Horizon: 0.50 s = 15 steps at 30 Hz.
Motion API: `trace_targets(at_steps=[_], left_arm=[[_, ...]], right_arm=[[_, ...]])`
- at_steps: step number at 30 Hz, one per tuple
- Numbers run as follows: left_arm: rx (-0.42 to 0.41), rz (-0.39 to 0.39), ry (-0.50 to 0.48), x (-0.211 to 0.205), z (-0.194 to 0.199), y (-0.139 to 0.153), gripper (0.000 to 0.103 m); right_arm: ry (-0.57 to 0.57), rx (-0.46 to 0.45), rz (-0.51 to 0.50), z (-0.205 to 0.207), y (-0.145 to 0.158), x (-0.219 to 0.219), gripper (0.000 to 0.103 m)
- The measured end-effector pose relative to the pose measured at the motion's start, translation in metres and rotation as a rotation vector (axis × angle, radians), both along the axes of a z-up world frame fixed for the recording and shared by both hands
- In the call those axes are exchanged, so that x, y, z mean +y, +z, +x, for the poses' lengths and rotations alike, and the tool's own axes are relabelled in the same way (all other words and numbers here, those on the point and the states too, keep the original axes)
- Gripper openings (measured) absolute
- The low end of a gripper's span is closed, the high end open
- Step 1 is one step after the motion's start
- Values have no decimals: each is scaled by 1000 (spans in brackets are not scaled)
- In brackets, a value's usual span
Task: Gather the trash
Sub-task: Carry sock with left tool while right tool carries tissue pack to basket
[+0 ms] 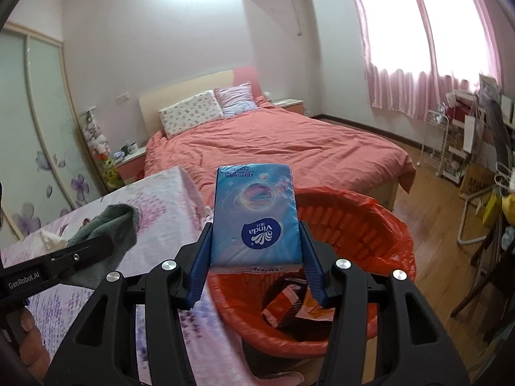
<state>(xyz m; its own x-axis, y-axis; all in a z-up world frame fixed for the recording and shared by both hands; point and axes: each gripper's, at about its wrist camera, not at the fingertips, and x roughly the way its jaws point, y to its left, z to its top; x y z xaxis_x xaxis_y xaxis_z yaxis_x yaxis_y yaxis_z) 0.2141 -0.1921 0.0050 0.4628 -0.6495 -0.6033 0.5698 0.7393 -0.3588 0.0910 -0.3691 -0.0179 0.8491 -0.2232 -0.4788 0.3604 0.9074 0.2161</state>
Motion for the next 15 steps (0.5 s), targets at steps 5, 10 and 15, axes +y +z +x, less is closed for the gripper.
trace_targets(at_steps=[5,10,15], left_arm=[[-20,16,-65,-48,5,-8,13],[-31,74,-103,-86,12,-25,13],[-26,114,-114,-107,19,-40,14]], right_arm=[[-43,7,30,2,-9,-26,52],[-74,10,64,3,-16,-45,52],[-83,18,90,4,-21,-52,52]])
